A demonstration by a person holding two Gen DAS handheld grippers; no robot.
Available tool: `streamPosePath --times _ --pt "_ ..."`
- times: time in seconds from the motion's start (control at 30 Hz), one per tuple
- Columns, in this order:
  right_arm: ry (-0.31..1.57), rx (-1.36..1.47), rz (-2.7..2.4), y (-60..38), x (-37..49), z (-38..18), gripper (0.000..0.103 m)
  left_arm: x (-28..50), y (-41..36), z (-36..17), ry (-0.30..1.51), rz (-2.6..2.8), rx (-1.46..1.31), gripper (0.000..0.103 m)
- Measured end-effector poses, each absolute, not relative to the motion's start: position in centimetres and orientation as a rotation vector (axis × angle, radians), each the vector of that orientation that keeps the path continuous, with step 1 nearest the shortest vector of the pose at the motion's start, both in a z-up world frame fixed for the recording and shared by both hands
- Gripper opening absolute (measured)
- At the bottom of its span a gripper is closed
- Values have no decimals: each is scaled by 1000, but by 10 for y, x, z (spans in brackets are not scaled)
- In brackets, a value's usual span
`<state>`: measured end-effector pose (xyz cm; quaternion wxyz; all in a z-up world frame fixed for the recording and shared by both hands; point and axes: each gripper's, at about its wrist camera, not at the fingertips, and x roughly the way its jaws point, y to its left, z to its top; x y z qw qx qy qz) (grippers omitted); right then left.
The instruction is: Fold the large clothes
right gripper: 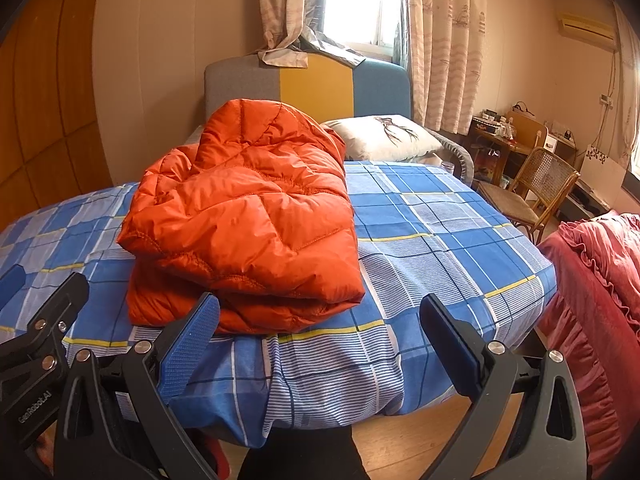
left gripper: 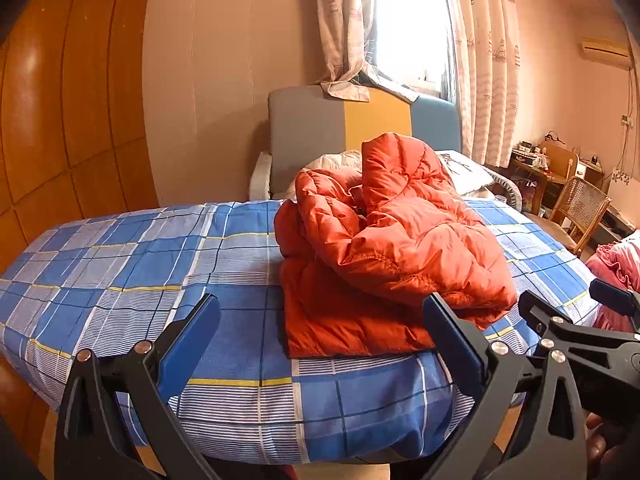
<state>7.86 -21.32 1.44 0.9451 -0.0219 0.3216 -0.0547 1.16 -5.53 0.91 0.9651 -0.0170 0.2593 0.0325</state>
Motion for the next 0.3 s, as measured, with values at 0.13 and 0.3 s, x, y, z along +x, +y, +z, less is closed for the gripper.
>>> streamPosePath --times 0.13,0.3 --pt "659 -43 -116 -213 80 13 100 17 -51 3 564 61 -68 101" --pt "673 -42 -115 -212 81 9 100 19 -48 -2 578 72 -82 101"
